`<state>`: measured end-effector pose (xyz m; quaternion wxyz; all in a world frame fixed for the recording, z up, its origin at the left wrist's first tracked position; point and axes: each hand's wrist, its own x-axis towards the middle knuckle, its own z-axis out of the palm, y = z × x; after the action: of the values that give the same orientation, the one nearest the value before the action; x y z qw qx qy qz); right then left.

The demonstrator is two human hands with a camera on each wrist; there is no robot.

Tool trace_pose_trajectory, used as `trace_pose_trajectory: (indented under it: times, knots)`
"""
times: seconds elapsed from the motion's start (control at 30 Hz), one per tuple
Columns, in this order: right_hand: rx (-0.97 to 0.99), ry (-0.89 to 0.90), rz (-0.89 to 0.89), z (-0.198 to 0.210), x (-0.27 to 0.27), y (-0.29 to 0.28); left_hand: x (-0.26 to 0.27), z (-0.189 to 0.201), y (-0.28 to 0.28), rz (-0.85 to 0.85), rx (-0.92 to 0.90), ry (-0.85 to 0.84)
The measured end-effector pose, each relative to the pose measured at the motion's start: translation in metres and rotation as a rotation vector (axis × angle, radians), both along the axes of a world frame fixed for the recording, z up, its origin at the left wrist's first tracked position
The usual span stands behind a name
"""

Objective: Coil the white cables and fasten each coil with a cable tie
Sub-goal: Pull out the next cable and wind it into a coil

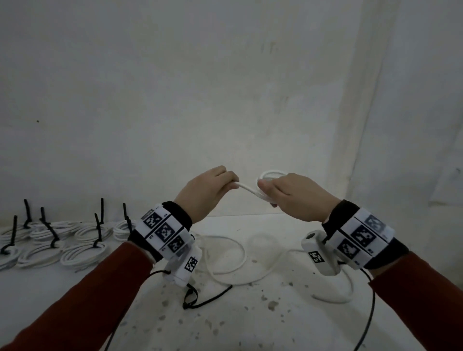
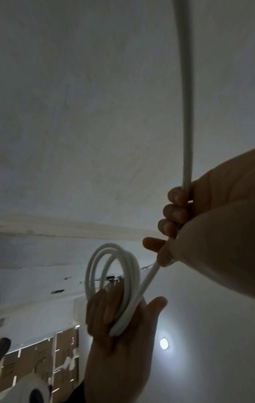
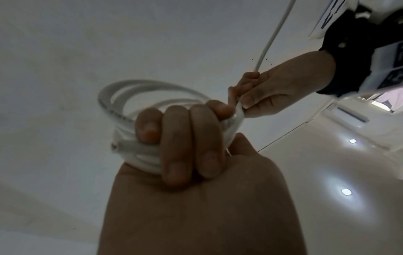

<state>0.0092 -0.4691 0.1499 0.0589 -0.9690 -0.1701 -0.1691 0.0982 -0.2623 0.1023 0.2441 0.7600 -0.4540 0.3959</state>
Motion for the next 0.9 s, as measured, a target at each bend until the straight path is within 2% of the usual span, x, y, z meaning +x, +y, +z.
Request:
trace_pose_trajectory:
  times: [0.07, 0.17, 0.33, 0.47, 0.53, 0.6, 0.7, 0.8, 0.9]
  knots:
    - [0.159, 0.101, 0.035, 0.001, -0.001, -0.007, 0.001, 0.002, -0.007, -0.049, -0.043, 0.019]
    - [0.504, 0.260, 0.153, -0.001, -0.003, -0.018, -0.002, 0.009, -0.021, -0.122, -0.097, 0.043]
    - [0.966, 0.372, 0.433, -0.005, -0.005, -0.027, -0.010, 0.021, -0.046, -0.201, -0.195, 0.086]
    - [1.256, 0.465, 0.616, -0.001, -0.005, -0.026, -0.015, 0.025, -0.056, -0.268, -0.294, 0.215]
    - [1.414, 0.490, 0.737, 0.006, -0.008, -0.024, -0.013, 0.024, -0.058, -0.275, -0.329, 0.226]
    - [1.549, 0.445, 0.811, 0.015, -0.012, -0.021, -0.006, 0.020, -0.058, -0.265, -0.338, 0.211]
    - [1.717, 0.252, 0.852, 0.031, -0.018, -0.018, 0.004, 0.013, -0.054, -0.192, -0.358, 0.212]
    - [1.813, 0.066, 0.907, 0.049, -0.019, -0.020, 0.011, 0.000, -0.047, -0.113, -0.378, 0.305]
    - [1.862, -0.043, 0.967, 0.060, -0.014, -0.024, 0.014, -0.009, -0.043, -0.075, -0.391, 0.387]
